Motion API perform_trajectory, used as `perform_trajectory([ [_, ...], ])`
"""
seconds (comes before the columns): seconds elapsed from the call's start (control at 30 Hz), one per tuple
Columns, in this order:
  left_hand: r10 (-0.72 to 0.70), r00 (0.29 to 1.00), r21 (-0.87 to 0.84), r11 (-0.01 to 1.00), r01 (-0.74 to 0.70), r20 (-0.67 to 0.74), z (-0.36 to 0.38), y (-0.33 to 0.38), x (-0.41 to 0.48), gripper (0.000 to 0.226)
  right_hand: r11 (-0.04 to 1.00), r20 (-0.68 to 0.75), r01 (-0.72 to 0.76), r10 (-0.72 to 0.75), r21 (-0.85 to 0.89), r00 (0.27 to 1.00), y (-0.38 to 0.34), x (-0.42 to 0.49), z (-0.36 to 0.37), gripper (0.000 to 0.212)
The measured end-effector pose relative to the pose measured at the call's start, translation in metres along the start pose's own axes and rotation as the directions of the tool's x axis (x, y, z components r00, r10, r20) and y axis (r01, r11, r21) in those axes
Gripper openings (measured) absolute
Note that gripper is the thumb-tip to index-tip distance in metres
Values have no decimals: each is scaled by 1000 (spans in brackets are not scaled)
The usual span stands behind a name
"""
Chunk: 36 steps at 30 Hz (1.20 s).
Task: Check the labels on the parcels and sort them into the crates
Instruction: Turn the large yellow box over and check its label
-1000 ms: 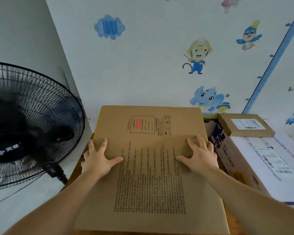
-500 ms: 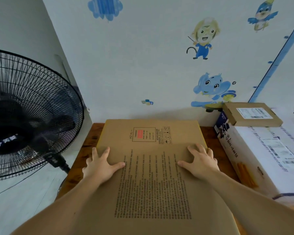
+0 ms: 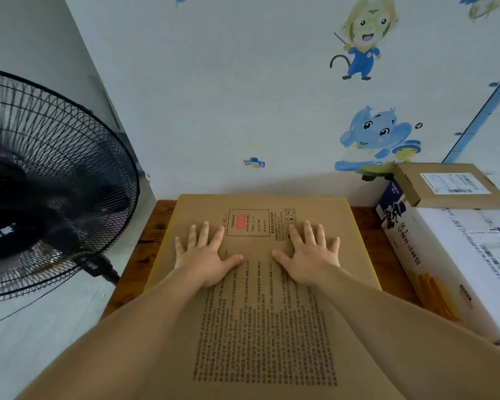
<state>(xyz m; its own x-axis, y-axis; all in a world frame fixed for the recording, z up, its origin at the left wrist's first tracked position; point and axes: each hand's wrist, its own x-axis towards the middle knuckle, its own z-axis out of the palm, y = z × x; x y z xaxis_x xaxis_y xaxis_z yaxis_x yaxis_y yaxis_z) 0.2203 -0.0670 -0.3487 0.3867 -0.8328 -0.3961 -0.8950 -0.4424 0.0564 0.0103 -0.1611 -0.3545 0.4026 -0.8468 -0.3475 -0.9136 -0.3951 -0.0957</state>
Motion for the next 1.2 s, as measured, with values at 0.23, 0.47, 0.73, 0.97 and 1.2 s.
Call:
perform_trajectory([
  [0.23, 19, 1000, 4, 1000, -19, -1, -11, 15, 41, 91, 1000, -12, 19, -19, 0, 1000, -6, 34, -5, 91],
  [0.47, 37, 998, 20, 999, -36, -50, -4, 18, 56, 91, 1000, -27, 28, -28, -4, 999, -7, 43, -2, 89],
  [0.73, 44, 997, 47, 998, -41, -61, 3, 16, 59, 90, 999, -20, 17, -18, -27, 1000, -9, 44, 3, 87],
  [0.97, 24, 1000, 20, 1000, -24, -8, -7, 20, 47, 90, 999, 17, 51, -51, -5, 999, -5, 43, -8, 90],
  [1.2, 64, 998, 19, 998, -65, 16, 13, 12, 3, 90, 997, 44, 77, -75, -31, 996, -17, 3, 1, 82],
])
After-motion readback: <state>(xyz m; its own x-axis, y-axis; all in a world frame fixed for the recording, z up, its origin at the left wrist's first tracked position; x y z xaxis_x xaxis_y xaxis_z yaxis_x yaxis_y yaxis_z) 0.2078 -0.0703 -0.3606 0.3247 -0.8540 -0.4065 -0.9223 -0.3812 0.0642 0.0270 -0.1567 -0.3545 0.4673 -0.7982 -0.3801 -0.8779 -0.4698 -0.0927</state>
